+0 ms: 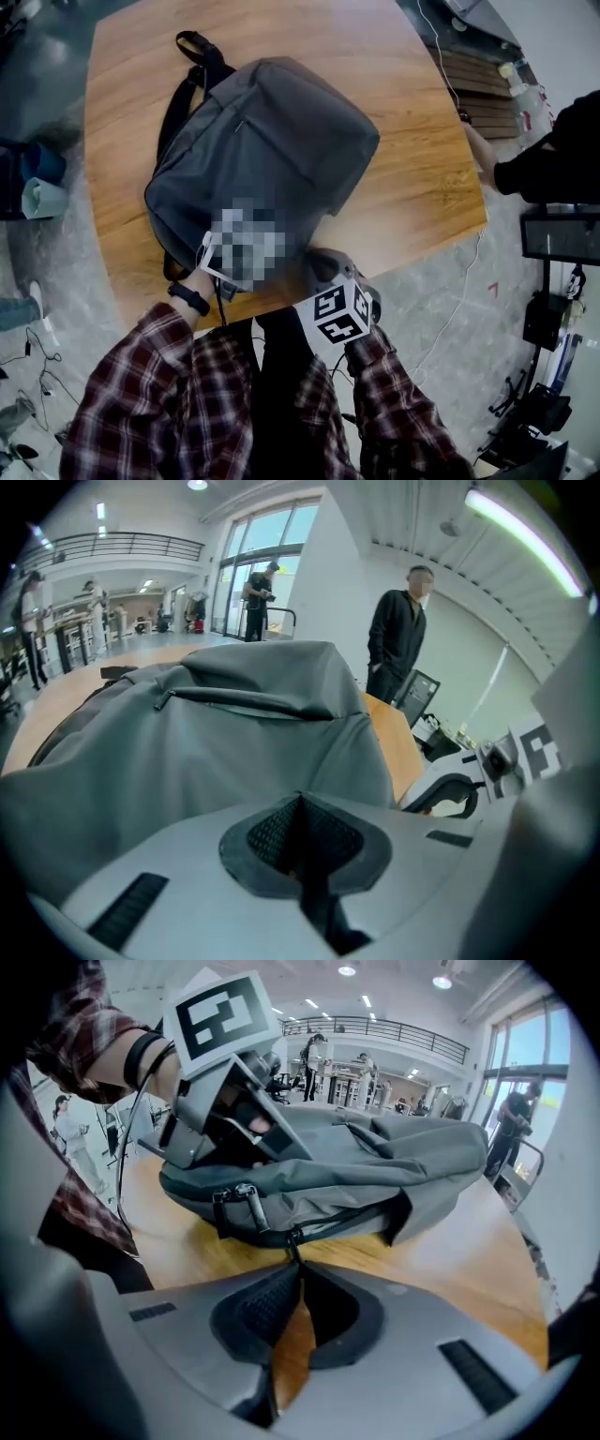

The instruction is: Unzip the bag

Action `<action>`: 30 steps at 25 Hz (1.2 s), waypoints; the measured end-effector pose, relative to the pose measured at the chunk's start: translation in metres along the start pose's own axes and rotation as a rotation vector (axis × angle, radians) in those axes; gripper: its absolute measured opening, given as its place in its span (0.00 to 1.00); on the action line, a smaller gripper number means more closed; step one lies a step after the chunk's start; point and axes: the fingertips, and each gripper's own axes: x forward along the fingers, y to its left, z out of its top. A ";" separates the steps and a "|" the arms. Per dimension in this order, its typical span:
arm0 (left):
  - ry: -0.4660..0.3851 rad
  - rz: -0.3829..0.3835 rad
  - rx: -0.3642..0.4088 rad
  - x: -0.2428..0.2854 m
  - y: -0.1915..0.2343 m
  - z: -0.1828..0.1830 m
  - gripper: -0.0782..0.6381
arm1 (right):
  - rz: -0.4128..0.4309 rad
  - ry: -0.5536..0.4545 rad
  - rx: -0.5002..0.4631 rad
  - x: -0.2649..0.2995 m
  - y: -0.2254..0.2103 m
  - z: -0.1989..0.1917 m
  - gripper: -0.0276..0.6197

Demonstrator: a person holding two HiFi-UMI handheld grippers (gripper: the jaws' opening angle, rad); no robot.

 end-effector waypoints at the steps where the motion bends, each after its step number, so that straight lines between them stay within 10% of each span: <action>1: -0.011 0.022 -0.041 -0.003 0.004 -0.003 0.12 | 0.000 -0.003 -0.022 0.002 -0.005 0.003 0.08; 11: -0.186 0.321 -0.495 -0.030 0.039 -0.018 0.12 | 0.012 -0.031 -0.234 0.031 -0.041 0.048 0.09; 14: -0.180 0.331 -0.499 -0.030 0.039 -0.014 0.12 | 0.037 -0.040 -0.287 0.036 -0.047 0.058 0.09; 25: -0.028 0.057 0.546 -0.007 0.007 0.012 0.12 | 0.366 -0.019 -0.271 0.037 -0.041 0.057 0.08; 30: -0.012 -0.007 0.796 -0.002 0.000 0.009 0.12 | 0.451 0.092 -0.258 0.046 -0.036 0.053 0.08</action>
